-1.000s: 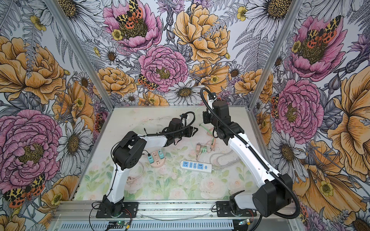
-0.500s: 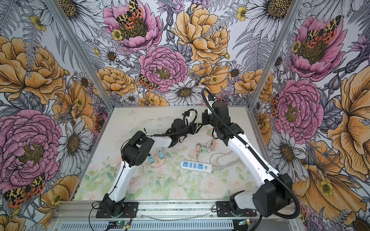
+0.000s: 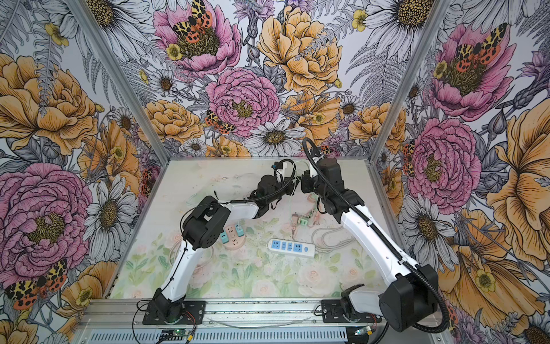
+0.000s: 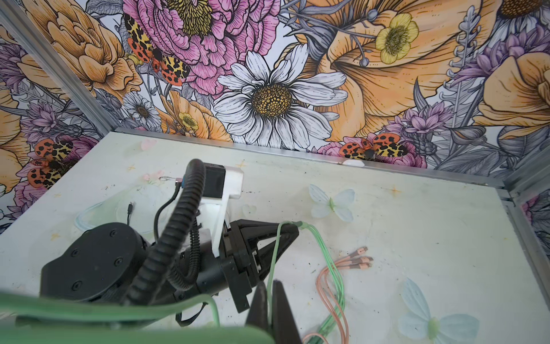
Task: Insert plugs into power strip
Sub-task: Pass the power cord.
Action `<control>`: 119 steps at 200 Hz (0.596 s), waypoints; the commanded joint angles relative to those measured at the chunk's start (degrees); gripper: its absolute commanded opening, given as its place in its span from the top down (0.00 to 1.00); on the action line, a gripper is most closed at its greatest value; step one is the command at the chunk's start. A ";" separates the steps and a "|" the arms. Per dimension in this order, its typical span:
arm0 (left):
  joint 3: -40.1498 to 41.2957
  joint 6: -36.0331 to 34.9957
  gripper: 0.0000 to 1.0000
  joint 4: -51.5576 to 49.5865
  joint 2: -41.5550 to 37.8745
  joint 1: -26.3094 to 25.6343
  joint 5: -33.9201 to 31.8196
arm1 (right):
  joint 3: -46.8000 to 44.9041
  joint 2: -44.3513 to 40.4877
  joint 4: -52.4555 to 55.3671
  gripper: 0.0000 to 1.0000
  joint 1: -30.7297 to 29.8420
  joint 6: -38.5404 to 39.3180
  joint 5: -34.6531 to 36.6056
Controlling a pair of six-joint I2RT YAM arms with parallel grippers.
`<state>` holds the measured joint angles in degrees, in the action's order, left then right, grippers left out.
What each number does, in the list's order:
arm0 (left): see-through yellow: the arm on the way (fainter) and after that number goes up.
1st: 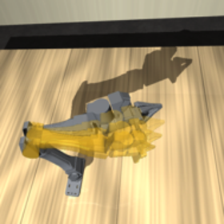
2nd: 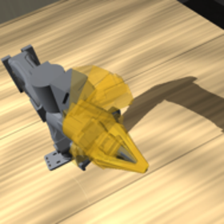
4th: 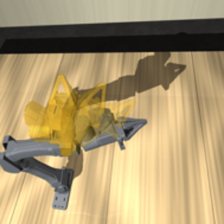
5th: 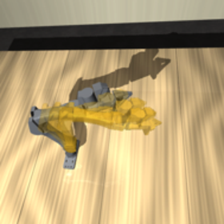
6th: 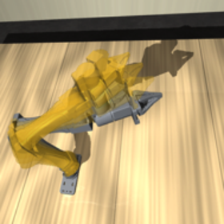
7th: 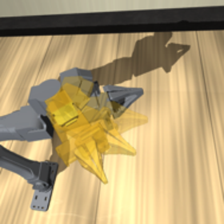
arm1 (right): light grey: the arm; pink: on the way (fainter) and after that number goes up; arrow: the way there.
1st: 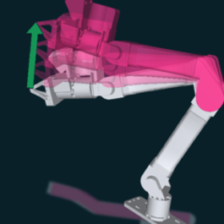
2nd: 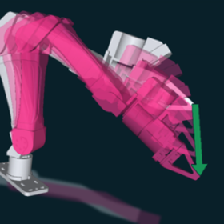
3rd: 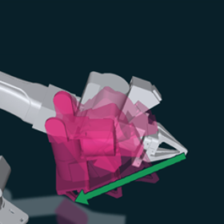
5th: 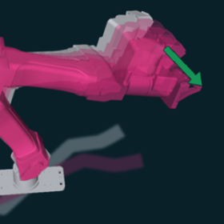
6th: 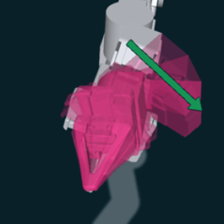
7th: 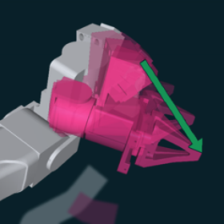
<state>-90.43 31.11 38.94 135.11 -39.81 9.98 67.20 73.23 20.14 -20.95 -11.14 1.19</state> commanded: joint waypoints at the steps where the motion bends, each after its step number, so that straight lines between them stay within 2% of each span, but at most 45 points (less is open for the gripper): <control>1: 1.42 -0.75 0.95 2.15 -4.49 1.34 -2.17 | -1.10 -2.31 -0.27 1.00 -0.15 -0.59 -0.67; 64: 7.01 4.12 0.95 8.68 -11.12 4.27 1.42 | -5.73 -5.09 -0.13 1.00 -0.16 -2.33 -0.45; 83: 7.77 5.03 0.95 8.24 -12.72 4.92 3.95 | -7.93 -5.32 -0.36 1.00 -0.17 -3.42 -0.45; 119: 6.87 2.38 0.95 2.37 -14.81 4.88 7.28 | -10.98 -5.11 -0.35 1.00 -0.21 -4.30 -0.18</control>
<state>-83.20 34.59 43.44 122.43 -35.05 13.23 57.76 68.90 20.36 -20.95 -14.02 1.19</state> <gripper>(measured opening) 0.050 0.057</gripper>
